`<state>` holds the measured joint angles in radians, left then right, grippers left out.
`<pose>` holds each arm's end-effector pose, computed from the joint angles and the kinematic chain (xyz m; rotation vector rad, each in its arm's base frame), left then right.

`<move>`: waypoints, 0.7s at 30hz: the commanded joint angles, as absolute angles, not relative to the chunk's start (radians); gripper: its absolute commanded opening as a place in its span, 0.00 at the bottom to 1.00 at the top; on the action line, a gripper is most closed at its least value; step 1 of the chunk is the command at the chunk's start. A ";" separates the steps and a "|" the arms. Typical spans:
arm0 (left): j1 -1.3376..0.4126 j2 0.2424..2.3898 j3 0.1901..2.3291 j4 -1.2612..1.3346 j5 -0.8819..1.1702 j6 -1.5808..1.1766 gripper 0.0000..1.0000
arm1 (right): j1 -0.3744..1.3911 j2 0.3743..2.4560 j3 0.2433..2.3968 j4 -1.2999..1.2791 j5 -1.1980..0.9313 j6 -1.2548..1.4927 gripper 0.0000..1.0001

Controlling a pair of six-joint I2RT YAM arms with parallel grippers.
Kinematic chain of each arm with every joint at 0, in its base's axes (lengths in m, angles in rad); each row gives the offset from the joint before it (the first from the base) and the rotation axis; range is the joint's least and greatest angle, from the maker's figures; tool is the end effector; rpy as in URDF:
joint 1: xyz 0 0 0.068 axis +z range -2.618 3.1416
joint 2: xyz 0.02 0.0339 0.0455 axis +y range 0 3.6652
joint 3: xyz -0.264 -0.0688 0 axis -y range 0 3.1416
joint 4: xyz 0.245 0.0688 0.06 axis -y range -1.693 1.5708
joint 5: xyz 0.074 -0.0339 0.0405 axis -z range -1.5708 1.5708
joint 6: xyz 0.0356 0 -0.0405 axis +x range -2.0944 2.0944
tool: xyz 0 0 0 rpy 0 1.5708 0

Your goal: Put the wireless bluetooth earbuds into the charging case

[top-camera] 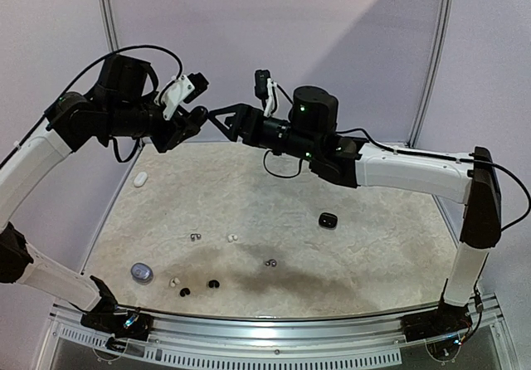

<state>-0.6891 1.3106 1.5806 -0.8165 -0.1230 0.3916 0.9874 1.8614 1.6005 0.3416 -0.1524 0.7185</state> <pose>0.2078 -0.1655 0.4350 1.0237 1.8485 -0.0473 0.2470 0.3841 0.3700 -0.3623 1.6429 1.4534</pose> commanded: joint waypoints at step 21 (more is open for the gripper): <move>-0.746 1.291 1.531 -0.742 -0.181 0.437 0.00 | 0.997 2.060 1.807 0.433 -0.320 0.804 0.10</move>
